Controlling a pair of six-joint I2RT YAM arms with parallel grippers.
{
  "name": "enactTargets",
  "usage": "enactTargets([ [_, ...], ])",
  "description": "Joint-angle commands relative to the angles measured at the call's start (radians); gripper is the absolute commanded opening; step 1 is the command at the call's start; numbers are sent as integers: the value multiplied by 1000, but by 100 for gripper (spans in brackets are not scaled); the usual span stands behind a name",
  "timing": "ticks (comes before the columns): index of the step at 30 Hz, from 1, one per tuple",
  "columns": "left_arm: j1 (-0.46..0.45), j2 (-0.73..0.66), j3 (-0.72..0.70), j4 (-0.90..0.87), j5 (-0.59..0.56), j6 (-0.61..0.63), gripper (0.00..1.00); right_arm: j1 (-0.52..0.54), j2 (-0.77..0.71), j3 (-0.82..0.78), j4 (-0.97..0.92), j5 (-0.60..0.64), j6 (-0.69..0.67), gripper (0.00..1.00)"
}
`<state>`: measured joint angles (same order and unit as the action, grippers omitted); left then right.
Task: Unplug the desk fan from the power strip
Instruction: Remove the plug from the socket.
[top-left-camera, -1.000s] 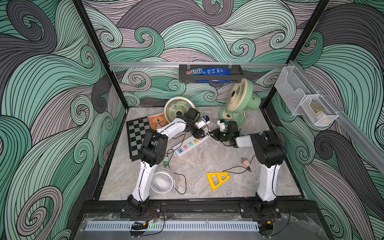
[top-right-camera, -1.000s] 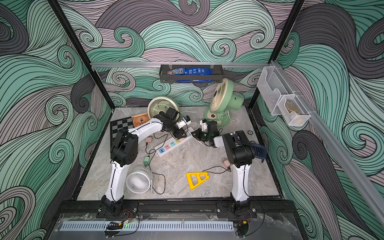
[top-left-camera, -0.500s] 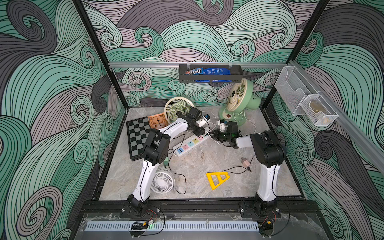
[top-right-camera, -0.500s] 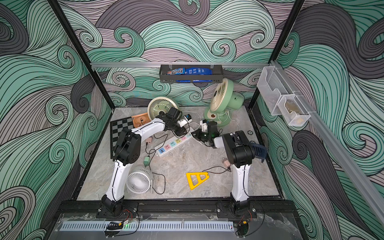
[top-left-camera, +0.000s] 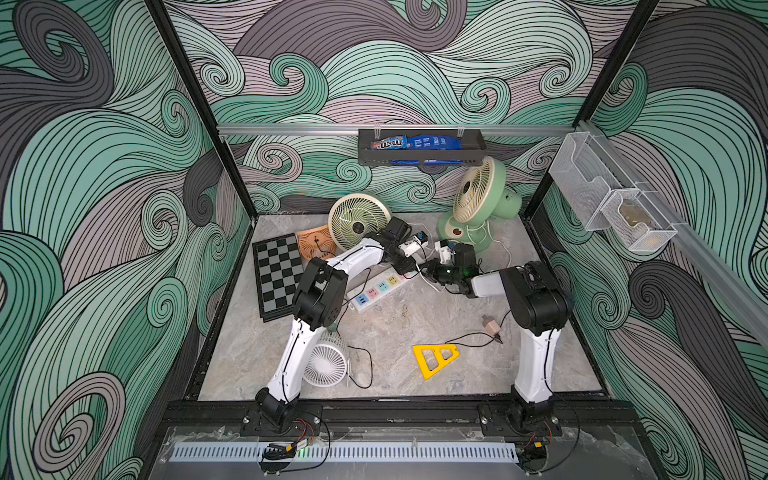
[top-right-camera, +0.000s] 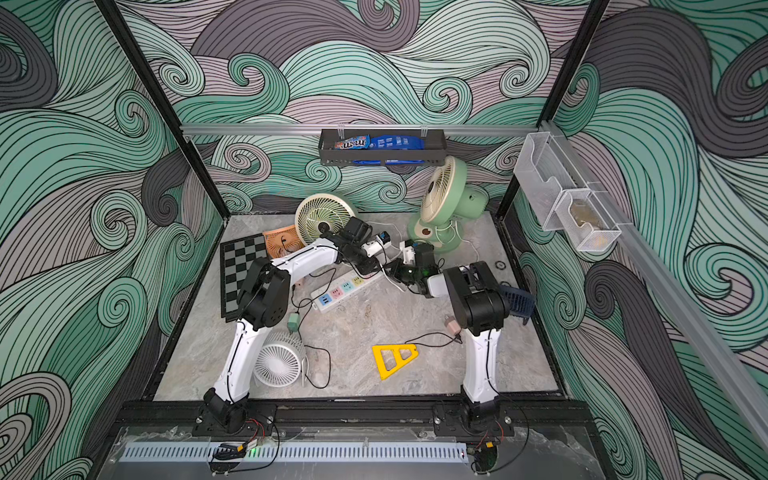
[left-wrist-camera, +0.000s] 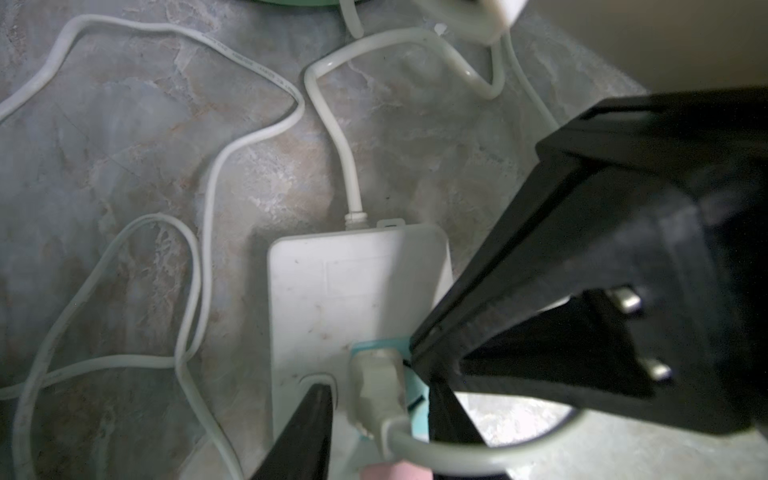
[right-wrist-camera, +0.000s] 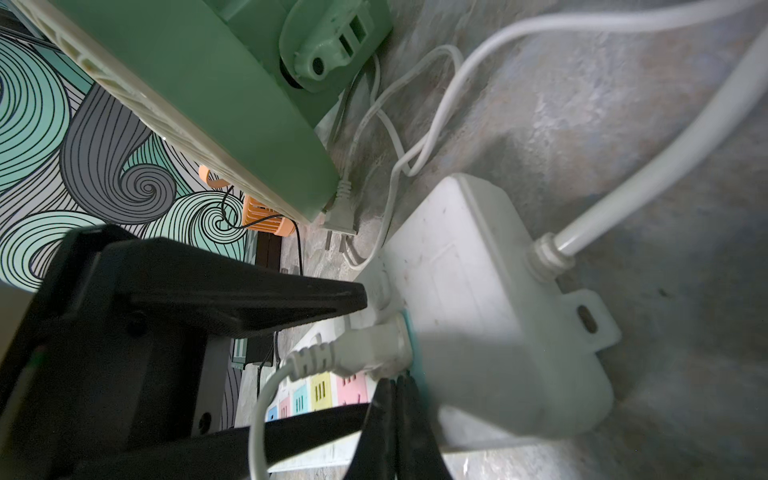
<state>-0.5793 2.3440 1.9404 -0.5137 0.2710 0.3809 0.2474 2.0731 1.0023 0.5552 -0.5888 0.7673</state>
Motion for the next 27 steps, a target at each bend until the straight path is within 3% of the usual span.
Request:
enactTargets([
  [1,-6,30,50,-8,0,-11,35,6,16,-20,-24,16,-1,8],
  [12,-18,1,18,1,-45,10,0,6,16,-35,-71,81,21,5],
  [18,-66,-58,-68,86,-202,34,0,6,42,-19,-129,110,26,5],
  [24,-9,-9,27,-22,-21,-71,0,10,46,-23,-163,137,24,4],
  [27,2,-5,35,-40,14,-52,0,11,52,-23,-168,138,25,3],
])
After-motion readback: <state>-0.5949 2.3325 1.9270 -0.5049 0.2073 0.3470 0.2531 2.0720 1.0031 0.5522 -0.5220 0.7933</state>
